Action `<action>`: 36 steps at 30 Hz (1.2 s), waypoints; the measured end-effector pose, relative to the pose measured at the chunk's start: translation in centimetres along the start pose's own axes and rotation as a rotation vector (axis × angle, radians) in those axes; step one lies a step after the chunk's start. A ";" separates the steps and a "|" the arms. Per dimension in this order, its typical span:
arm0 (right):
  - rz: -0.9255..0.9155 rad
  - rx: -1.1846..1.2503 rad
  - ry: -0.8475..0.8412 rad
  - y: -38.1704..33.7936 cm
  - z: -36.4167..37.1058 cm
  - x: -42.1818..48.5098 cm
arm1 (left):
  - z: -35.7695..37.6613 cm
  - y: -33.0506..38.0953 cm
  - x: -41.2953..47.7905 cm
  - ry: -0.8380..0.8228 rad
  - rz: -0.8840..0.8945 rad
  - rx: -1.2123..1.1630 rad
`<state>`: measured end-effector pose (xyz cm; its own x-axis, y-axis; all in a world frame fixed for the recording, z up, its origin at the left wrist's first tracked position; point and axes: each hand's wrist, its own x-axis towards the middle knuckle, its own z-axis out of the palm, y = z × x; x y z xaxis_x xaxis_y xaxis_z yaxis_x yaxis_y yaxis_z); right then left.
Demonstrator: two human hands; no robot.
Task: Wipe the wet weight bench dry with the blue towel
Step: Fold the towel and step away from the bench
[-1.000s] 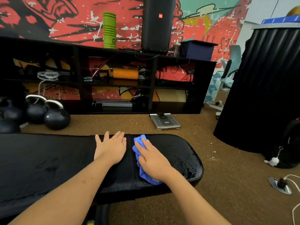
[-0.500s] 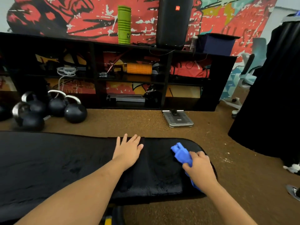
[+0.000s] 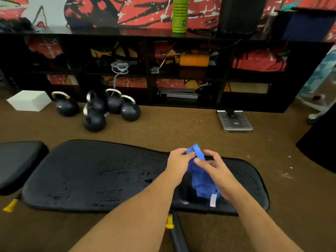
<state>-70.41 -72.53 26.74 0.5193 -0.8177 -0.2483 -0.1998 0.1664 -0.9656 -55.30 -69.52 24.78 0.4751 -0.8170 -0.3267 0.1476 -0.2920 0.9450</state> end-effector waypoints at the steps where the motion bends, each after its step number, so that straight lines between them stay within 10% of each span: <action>1: -0.016 -0.008 -0.013 -1.3 1.1 -0.4 | -1.4 1.1 -1.0 -0.013 0.022 0.042; 13: -0.397 -0.672 -0.224 -7.7 19.4 -1.3 | -22.6 5.6 -11.8 0.123 0.256 0.611; 21: -0.450 -0.730 -0.496 -6.8 37.7 -6.3 | -41.8 0.5 -19.2 0.051 0.099 0.978; 27: -0.425 -0.690 -0.612 -5.6 52.5 -9.3 | -55.5 -4.4 -24.6 0.314 -0.007 0.651; 36: 0.093 -0.240 -0.586 -1.2 71.3 -11.6 | -68.7 -13.4 -29.3 0.605 -0.115 0.340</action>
<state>-16.99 -23.95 25.26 0.8452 -0.3576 -0.3971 -0.4115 0.0384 -0.9106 -11.66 -7.51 22.90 0.8864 -0.3808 -0.2632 -0.0072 -0.5799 0.8147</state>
